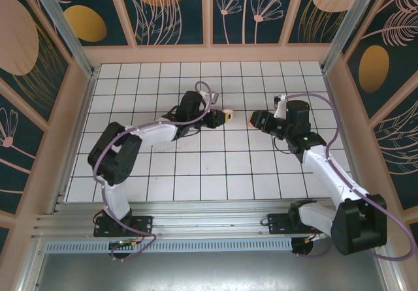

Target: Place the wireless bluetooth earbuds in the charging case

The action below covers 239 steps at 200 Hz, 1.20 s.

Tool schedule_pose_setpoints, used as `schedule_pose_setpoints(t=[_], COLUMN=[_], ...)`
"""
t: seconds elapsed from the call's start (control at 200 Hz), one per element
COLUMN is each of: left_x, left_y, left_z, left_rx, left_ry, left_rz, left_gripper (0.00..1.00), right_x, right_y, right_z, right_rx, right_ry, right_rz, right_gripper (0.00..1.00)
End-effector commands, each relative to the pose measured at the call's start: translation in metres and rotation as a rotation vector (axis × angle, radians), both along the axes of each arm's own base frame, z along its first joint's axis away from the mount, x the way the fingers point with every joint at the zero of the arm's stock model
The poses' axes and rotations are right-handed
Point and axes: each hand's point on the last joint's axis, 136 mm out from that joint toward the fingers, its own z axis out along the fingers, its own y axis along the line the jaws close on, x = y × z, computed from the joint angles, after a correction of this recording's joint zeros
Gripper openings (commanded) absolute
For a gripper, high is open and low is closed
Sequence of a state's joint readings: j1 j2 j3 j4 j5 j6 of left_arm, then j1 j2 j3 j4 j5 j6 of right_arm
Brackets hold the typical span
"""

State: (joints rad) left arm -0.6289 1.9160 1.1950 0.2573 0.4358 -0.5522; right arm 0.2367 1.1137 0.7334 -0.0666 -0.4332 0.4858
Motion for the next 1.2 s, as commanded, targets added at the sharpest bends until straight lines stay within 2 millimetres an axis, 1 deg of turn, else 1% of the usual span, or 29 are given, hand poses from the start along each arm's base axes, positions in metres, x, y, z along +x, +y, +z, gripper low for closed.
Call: schedule_pose_setpoints(t=[0.0, 0.17, 0.31, 0.566, 0.661, 0.991, 1.191], left_x=[0.003, 0.011, 0.014, 0.014, 0.017, 0.024, 0.027], left_y=[-0.008, -0.025, -0.036, -0.048, -0.050, -0.060, -0.063], left_z=[-0.020, -0.039, -0.049, -0.067, -0.068, -0.074, -0.083], left_rx=[0.013, -0.029, -0.058, -0.081, -0.096, -0.143, -0.154], left_ry=[0.153, 0.264, 0.311, 0.376, 0.378, 0.397, 0.413], left_rz=[0.034, 0.036, 0.021, 0.009, 0.014, 0.022, 0.025], left_gripper=[0.12, 0.12, 0.12, 0.13, 0.16, 0.18, 0.19], right_x=[-0.002, -0.004, -0.006, -0.008, -0.009, -0.010, -0.011], right_y=[-0.008, -0.007, -0.008, -0.006, -0.006, -0.006, -0.006], right_z=[-0.001, 0.001, 0.001, 0.000, -0.001, -0.002, -0.003], right_rx=[-0.009, 0.001, 0.005, 0.022, 0.024, 0.032, 0.036], right_ry=[0.000, -0.007, -0.007, -0.007, -0.004, -0.001, 0.000], right_rz=[-0.036, -0.038, -0.036, -0.030, -0.030, -0.032, -0.033], right_gripper=[0.46, 0.46, 0.46, 0.46, 0.46, 0.46, 0.46])
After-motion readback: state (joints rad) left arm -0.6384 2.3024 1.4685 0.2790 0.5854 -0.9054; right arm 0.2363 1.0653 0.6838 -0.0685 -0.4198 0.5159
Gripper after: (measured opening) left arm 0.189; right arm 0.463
